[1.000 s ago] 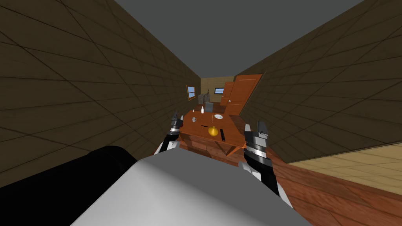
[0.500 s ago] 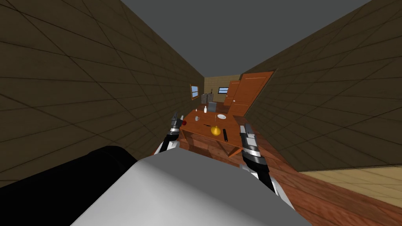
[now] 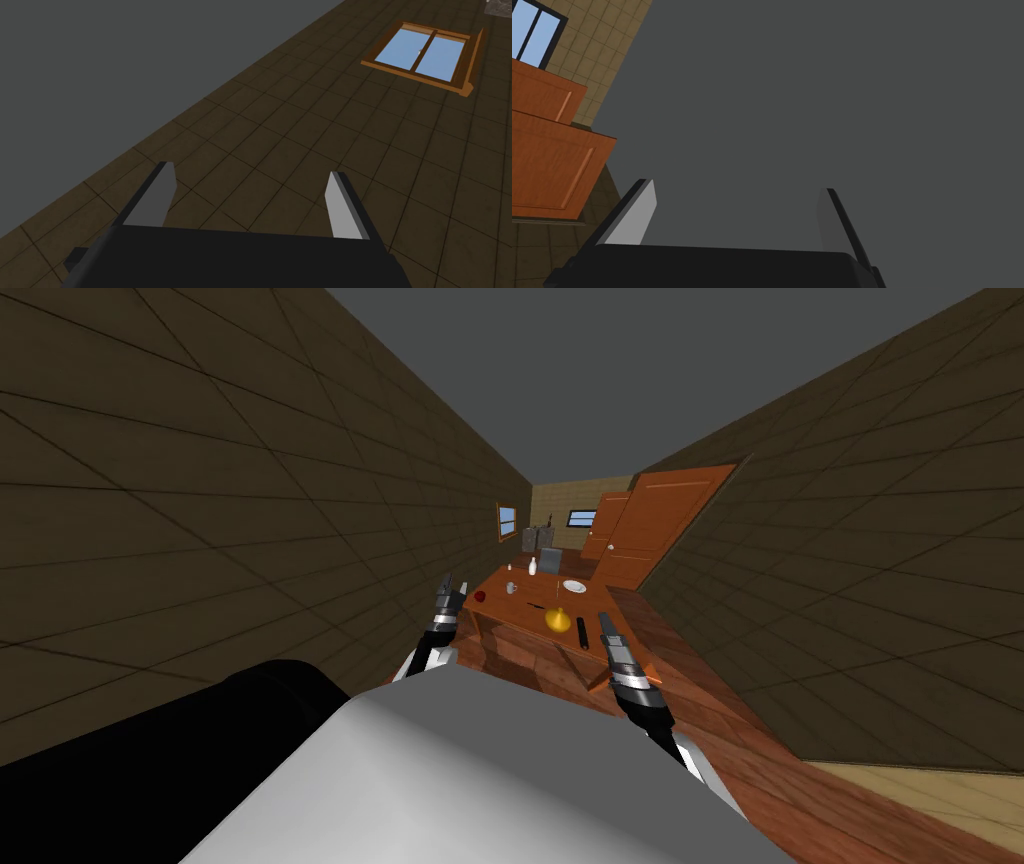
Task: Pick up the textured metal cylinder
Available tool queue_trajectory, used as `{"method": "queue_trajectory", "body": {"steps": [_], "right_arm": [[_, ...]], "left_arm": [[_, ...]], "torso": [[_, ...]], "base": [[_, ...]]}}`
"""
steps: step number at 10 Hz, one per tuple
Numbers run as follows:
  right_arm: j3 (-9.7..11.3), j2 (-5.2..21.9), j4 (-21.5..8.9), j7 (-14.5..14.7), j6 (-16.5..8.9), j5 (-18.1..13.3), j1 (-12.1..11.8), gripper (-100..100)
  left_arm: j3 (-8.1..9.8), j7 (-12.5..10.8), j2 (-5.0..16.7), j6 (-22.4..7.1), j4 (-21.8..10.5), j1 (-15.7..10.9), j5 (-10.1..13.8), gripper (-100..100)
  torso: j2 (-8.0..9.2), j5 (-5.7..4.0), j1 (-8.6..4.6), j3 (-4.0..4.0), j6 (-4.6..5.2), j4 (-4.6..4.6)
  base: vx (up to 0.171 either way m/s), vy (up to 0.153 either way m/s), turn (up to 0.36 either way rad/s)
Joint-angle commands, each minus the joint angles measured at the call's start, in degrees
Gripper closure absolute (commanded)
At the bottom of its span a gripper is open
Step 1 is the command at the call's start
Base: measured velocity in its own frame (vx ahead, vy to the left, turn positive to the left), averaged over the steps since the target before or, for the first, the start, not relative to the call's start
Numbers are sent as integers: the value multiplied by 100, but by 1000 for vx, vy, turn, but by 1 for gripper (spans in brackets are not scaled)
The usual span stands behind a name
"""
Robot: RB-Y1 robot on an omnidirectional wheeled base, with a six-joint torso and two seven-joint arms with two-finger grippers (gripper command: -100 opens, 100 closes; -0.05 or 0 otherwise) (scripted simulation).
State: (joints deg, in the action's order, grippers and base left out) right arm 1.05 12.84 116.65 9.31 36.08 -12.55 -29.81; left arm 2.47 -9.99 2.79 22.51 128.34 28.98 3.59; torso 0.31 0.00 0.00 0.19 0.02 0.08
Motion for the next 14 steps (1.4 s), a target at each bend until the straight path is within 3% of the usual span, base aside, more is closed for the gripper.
{"method": "queue_trajectory", "body": {"steps": [1,4,7,8,10,11,14], "right_arm": [[54,219,-286,183,116,-269,43,-100],[136,589,-777,513,376,-717,129,-100],[177,769,-1194,688,508,-1035,179,-100],[218,945,-1344,866,638,-1282,235,-100],[218,945,-1506,866,638,-1323,235,-100],[258,1116,-1734,1048,766,-1581,296,-100],[296,1285,-2146,1232,890,-1940,363,-100]], "left_arm": [[0,0,0,0,0,0,0,0],[0,0,0,0,0,0,0,0],[0,0,0,0,0,-1,0,0],[1,0,0,0,0,1,0,0],[1,0,0,0,0,1,0,0],[1,0,0,0,0,1,0,0],[0,0,0,0,0,0,0,0]], "torso": [[0,0,0,0,0,0],[-4,-1,-3,-2,0,-1],[-9,-1,-7,-5,-3,-2],[-12,-2,-10,-7,1,-3],[-12,-1,-8,-7,2,-3],[-19,-2,-9,-11,3,-4],[-14,-2,-11,-8,-2,-3]], "base": [[-65,14,150],[-76,13,222],[-51,-1,150],[-51,7,228],[-36,2,50],[-40,11,208],[-46,-3,184]]}}
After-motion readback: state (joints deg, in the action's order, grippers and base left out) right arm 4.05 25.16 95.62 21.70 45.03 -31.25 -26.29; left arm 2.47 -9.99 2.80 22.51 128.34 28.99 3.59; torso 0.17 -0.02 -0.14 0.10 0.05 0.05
